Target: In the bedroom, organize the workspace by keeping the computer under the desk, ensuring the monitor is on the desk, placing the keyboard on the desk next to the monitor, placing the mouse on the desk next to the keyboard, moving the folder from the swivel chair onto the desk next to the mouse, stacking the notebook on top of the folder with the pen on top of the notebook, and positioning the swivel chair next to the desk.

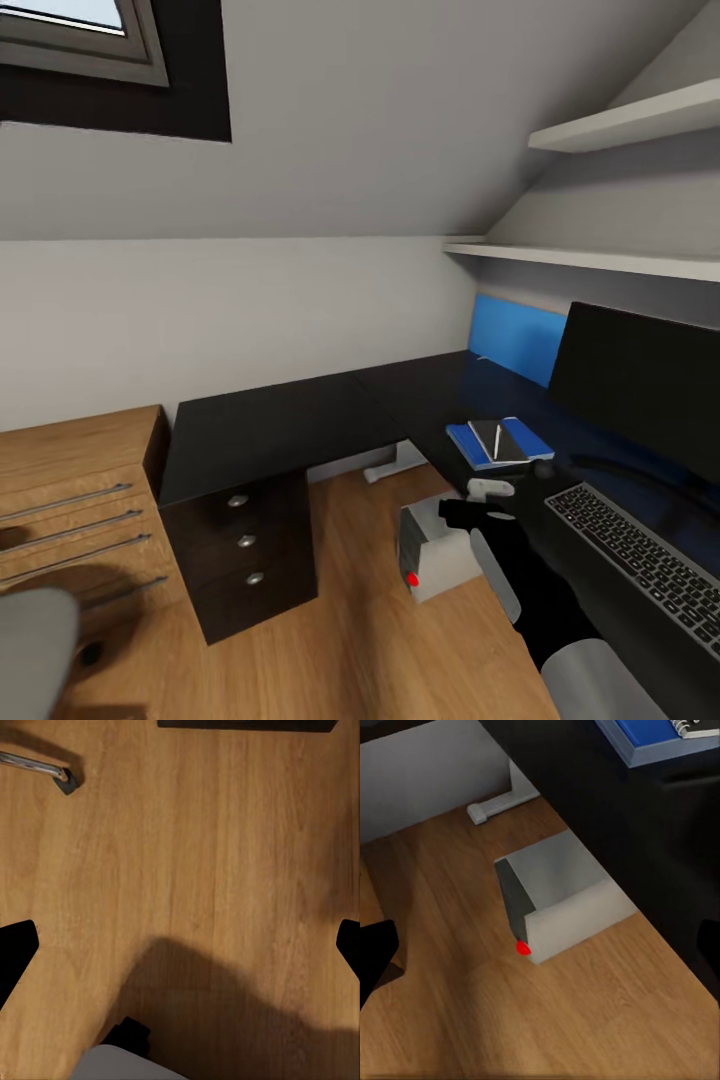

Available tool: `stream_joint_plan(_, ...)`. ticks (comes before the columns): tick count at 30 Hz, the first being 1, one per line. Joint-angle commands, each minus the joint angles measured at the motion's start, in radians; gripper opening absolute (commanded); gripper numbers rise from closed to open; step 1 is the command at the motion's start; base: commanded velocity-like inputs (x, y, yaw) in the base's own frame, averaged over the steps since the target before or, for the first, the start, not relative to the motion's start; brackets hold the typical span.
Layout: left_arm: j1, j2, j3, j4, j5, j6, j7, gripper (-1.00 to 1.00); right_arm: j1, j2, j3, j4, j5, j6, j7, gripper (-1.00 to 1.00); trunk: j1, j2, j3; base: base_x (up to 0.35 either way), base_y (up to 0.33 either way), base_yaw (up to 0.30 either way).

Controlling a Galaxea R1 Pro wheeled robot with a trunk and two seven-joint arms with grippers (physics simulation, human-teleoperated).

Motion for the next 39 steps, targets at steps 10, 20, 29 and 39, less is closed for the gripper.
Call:
stream_joint_plan(10,-0.001,0.019,0.01,0.006,0.006,0.001,0.009,1.0,-0.001,0.0,0.008,0.055,-0.011,-0.02,-0.008,1.0,0.0,-0.001,-0.009,-0.002,-0.001,0.18)
stream_joint_plan(20,-0.002,0.019,0.061,0.058,0.007,0.003,0.001,1.0,-0.001,0.055,0.153,0.483,0.035,-0.387,-0.01,1.0,0.0,-0.001,-0.018,0.0,0.0,0.214)
stream_joint_plan(29,-0.005,0.014,0.066,0.099,0.007,0.003,-0.012,1.0,-0.001,0.091,0.187,0.835,0.04,-0.733,-0.01,1.0,0.0,-0.001,-0.026,0.0,0.0,0.216)
stream_joint_plan(39,-0.006,0.009,0.063,0.137,0.008,0.006,-0.02,1.0,0.002,0.097,0.184,1.025,0.034,-0.945,-0.01,1.0,0.0,-0.001,-0.033,0.0,0.0,0.234)
